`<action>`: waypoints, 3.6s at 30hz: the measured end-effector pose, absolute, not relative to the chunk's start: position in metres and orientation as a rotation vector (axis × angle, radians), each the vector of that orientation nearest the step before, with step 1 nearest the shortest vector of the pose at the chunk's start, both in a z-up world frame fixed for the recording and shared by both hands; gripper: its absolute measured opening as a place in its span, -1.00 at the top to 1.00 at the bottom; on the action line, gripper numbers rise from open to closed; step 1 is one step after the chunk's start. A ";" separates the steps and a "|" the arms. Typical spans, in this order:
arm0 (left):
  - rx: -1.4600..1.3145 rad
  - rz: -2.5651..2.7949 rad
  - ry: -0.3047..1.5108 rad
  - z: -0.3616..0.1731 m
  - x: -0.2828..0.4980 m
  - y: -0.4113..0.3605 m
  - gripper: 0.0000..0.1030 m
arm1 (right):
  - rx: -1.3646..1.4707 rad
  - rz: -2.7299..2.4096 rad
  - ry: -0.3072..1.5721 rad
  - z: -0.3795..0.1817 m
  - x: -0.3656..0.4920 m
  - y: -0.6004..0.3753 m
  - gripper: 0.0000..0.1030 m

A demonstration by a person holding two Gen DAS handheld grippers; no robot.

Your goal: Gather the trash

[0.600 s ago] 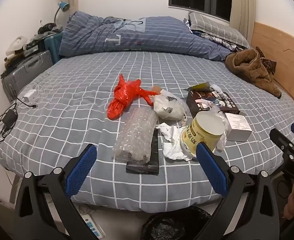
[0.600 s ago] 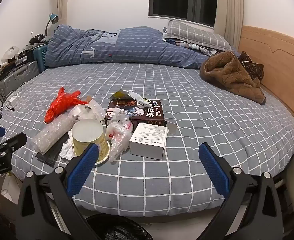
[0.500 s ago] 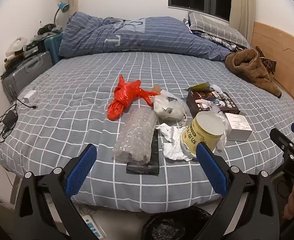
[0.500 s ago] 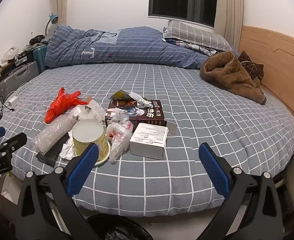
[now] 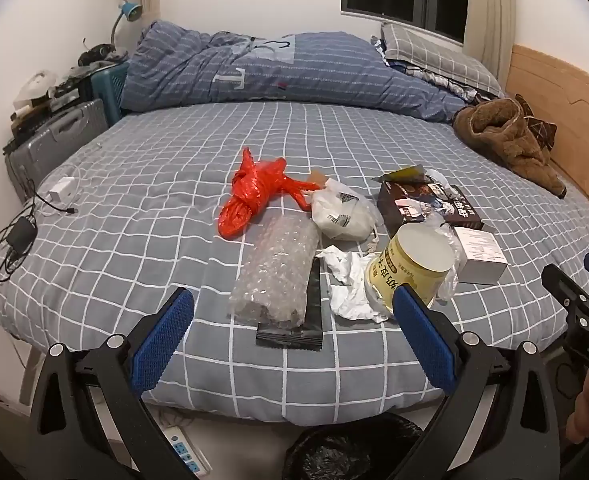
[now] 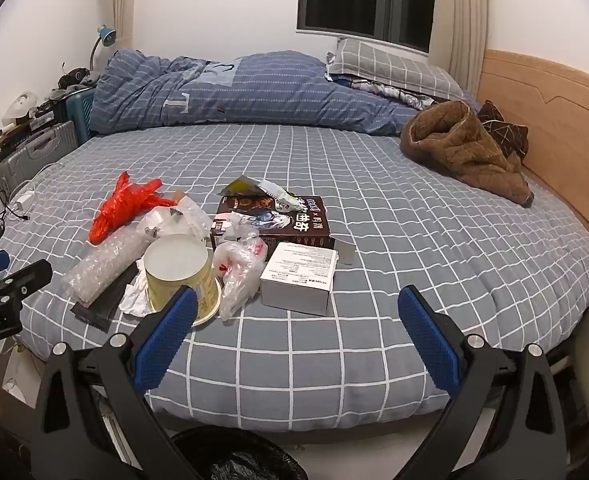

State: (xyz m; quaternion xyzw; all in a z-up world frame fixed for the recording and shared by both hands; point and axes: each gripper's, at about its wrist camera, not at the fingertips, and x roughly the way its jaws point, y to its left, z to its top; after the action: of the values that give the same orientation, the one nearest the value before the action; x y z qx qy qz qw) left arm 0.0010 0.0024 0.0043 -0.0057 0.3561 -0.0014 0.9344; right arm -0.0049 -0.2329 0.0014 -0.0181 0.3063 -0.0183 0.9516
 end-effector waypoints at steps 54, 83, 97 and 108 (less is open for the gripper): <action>-0.003 -0.008 0.733 -0.001 0.002 0.004 -0.89 | -0.025 -0.028 0.630 -0.001 -0.003 -0.232 -0.86; -0.010 -0.010 0.753 -0.002 0.009 0.003 -0.89 | -0.025 0.006 0.615 0.005 0.003 -0.223 -0.86; -0.048 0.001 0.868 -0.040 0.058 0.042 -0.85 | -0.062 0.140 0.678 -0.019 0.054 -0.160 -0.86; 0.013 -0.049 0.952 -0.068 0.100 0.034 -0.67 | -0.081 0.169 0.748 -0.044 0.091 -0.149 -0.86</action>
State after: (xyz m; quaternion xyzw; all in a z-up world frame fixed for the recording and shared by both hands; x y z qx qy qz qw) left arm 0.0996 0.0339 -0.0678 0.0062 0.4581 -0.0238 0.8886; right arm 0.0911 -0.1488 -0.0440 -0.0394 0.3650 0.0823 0.9265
